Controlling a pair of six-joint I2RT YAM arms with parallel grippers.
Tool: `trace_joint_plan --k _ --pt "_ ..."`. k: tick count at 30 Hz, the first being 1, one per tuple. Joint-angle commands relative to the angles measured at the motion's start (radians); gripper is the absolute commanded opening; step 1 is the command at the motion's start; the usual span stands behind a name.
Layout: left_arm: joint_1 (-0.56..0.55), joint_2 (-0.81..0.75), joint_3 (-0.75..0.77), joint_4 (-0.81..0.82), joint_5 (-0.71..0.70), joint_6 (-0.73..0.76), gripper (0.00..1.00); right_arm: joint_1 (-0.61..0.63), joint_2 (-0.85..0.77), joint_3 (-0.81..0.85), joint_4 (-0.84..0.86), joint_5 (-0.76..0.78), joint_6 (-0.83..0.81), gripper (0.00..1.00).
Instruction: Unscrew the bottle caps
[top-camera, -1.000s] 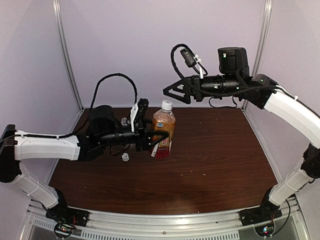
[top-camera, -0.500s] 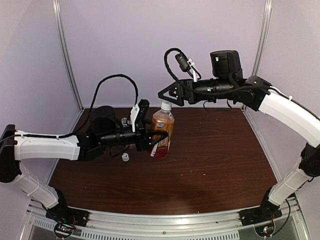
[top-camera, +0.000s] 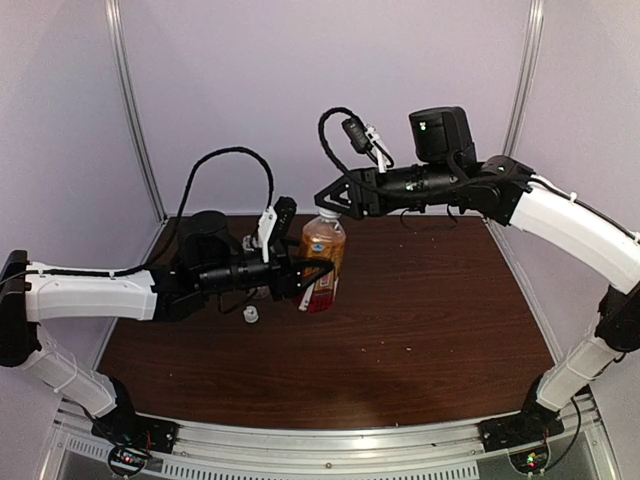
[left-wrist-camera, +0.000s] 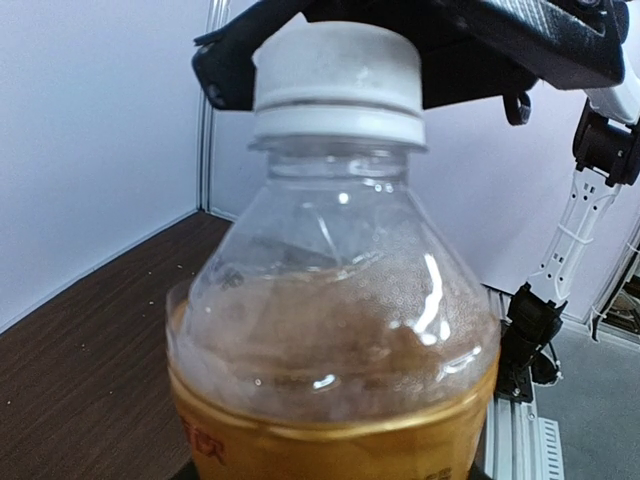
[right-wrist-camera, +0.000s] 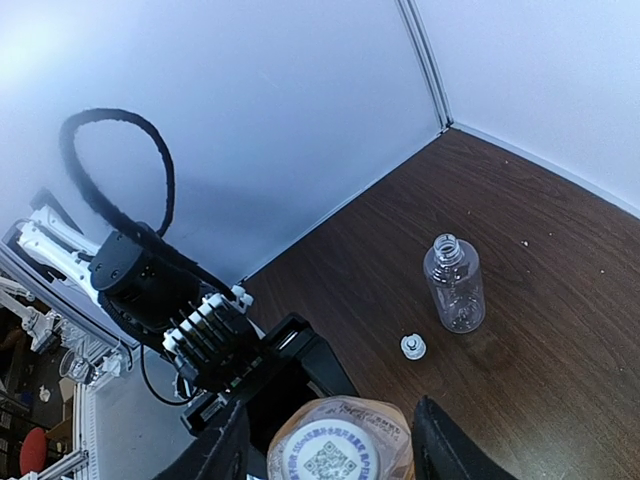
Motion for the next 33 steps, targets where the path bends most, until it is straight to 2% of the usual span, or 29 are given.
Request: trace_joint_plan --k 1,7,22,28,33 --pt "0.001 -0.027 0.029 0.025 -0.020 0.020 0.18 0.007 0.008 -0.019 0.009 0.012 0.002 0.54" --pt "0.001 -0.030 0.029 0.022 -0.026 0.021 0.18 0.007 0.013 -0.029 0.011 0.009 0.003 0.50" --pt "0.001 -0.033 0.026 0.020 -0.026 0.022 0.18 0.007 0.002 -0.044 0.024 0.012 -0.011 0.24" --pt "0.000 -0.036 0.023 0.042 0.004 0.021 0.18 0.006 -0.012 -0.052 0.035 -0.009 -0.077 0.11" --pt "0.001 -0.037 0.016 0.093 0.078 0.004 0.18 -0.002 -0.019 -0.052 0.041 -0.103 -0.164 0.06"
